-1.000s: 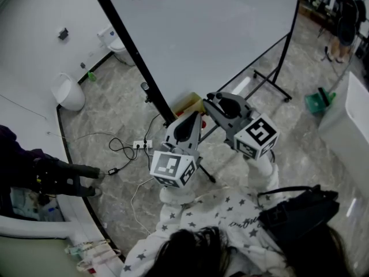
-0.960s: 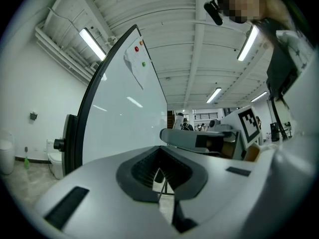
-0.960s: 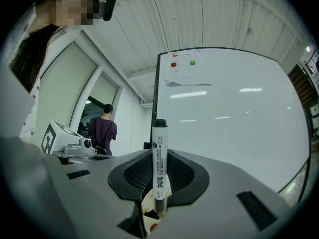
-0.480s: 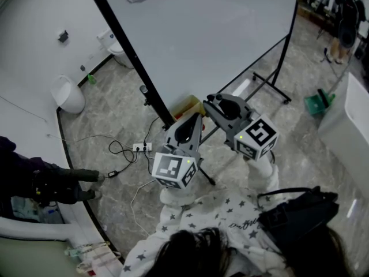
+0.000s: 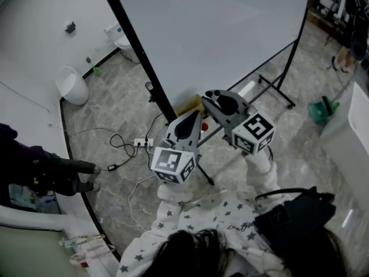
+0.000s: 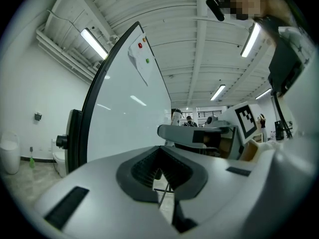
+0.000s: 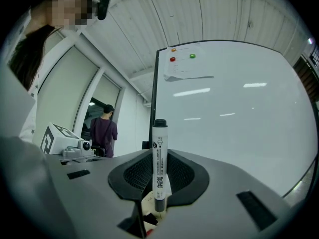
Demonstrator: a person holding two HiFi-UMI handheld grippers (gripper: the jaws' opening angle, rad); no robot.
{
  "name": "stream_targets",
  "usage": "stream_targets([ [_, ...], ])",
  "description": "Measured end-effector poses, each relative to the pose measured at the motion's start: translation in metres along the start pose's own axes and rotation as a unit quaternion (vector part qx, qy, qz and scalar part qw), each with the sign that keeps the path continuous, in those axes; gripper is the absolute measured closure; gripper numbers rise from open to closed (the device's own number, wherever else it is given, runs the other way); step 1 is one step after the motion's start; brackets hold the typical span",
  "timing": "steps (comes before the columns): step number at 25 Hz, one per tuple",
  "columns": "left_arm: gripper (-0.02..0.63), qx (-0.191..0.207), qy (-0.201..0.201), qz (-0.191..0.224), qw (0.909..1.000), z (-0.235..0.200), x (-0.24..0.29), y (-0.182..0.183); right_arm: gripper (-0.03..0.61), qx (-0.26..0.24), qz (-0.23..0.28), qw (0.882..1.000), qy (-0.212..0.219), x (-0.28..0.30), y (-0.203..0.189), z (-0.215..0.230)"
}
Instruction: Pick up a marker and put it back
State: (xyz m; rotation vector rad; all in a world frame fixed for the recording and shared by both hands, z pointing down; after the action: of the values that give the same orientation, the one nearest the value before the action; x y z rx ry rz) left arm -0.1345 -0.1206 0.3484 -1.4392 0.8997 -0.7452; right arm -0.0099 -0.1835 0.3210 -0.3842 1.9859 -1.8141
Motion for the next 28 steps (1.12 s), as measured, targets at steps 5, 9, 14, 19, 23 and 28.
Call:
stream_targets([
  [5,0.612,-0.005,0.004,-0.004,1.0,-0.001,0.0,-0.003,0.506,0.003,-0.009,1.0,0.009,0.006,-0.009,0.0],
  [9,0.612,-0.012,0.004,-0.014,0.9998,0.0,0.001,-0.013,0.506,0.007,-0.021,1.0,0.012,0.009,-0.022,0.003],
  [14,0.612,-0.029,0.01,-0.023,0.9993,-0.007,0.01,-0.026,0.506,0.04,-0.027,0.999,0.019,0.019,-0.041,0.02],
  [19,0.612,-0.037,0.009,-0.034,0.9987,-0.008,0.017,-0.035,0.506,0.057,-0.031,0.998,0.021,0.024,-0.055,0.028],
  [23,0.612,-0.047,0.009,-0.041,0.998,-0.005,0.02,-0.044,0.506,0.071,-0.039,0.997,0.016,0.023,-0.073,0.034],
  [28,0.612,-0.064,0.015,-0.057,0.9962,-0.018,0.04,-0.058,0.506,0.086,-0.061,0.994,0.016,0.037,-0.103,0.058],
])
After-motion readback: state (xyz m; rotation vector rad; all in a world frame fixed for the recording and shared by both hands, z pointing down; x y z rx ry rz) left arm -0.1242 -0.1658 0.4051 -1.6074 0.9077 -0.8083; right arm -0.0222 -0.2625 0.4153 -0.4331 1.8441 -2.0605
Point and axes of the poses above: the fingertips, and each gripper's own axes: x forward along the fingers, z to its right, y out of its top, the point moved 8 cm from there along -x, backward along the fingers, and after that the axes turned 2 degrees about -x, right-handed, at the moved point
